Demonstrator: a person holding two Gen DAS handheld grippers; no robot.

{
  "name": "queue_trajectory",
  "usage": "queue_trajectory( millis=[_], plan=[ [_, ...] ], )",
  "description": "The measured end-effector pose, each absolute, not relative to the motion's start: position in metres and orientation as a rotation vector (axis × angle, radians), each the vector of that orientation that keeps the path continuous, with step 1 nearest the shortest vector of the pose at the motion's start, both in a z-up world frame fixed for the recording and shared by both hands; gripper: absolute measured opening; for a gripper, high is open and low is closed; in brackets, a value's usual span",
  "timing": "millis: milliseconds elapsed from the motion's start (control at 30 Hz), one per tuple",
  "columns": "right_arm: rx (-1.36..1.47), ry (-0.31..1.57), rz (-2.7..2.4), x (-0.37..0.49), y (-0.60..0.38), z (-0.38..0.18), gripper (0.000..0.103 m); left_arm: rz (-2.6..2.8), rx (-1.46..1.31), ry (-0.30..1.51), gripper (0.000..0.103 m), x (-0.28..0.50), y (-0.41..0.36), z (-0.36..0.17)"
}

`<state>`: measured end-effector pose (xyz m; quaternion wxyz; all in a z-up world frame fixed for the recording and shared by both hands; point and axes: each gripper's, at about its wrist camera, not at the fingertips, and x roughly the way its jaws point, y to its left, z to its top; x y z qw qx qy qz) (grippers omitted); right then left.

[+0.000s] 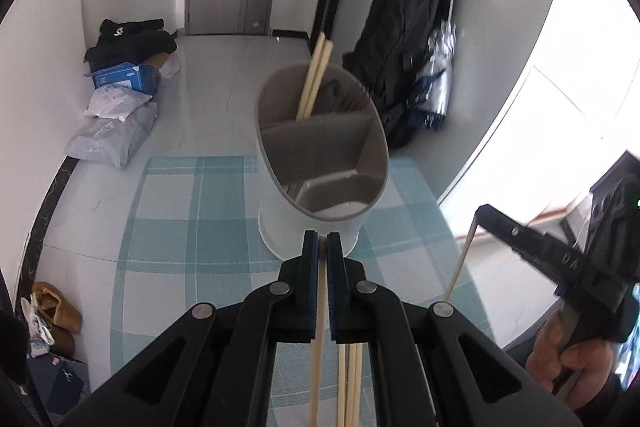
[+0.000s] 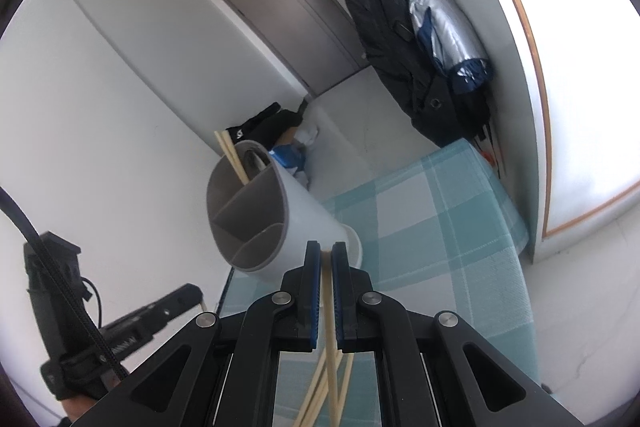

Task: Organize utensils
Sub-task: 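Lift the chopsticks in both tools up toward the holder opening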

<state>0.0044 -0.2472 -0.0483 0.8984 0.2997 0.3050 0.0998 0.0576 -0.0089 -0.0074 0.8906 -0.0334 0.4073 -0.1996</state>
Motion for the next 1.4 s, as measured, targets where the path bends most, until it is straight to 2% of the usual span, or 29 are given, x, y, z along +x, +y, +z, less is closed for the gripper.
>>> queue_trajectory(
  millis=[400, 500, 567, 900, 1100, 1133, 1167, 1233, 1400],
  plan=[
    [0.445, 0.544, 0.19, -0.011, -0.214, -0.019, 0.005, -0.395, -0.151, 0.786, 0.0, 0.046, 0.011, 0.004],
    [0.407, 0.538, 0.19, -0.013, -0.206, -0.015, 0.004, -0.393, -0.168, 0.773, 0.0, 0.044, 0.017, 0.007],
    [0.39, 0.535, 0.194, -0.014, -0.202, -0.013, 0.0, -0.393, -0.177, 0.766, 0.0, 0.043, 0.019, 0.009],
    [0.34, 0.566, 0.182, -0.016, -0.194, -0.014, 0.0, -0.402, -0.195, 0.749, 0.0, 0.037, 0.031, 0.012],
    [0.325, 0.757, 0.125, 0.008, -0.204, -0.044, 0.005, -0.413, -0.217, 0.735, 0.0, 0.036, 0.04, 0.012],
    [0.328, 0.787, 0.115, 0.013, -0.208, -0.051, 0.01, -0.414, -0.22, 0.734, 0.0, 0.037, 0.041, 0.011],
    [0.32, 0.816, 0.085, 0.02, -0.212, -0.06, 0.02, -0.416, -0.222, 0.734, 0.0, 0.037, 0.043, 0.011],
    [0.3, 0.857, 0.051, 0.031, -0.217, -0.072, 0.028, -0.424, -0.229, 0.737, 0.0, 0.038, 0.044, 0.01],
    [0.252, 0.973, 0.027, 0.068, -0.223, -0.101, 0.029, -0.427, -0.23, 0.739, 0.0, 0.041, 0.048, 0.006]
  ],
)
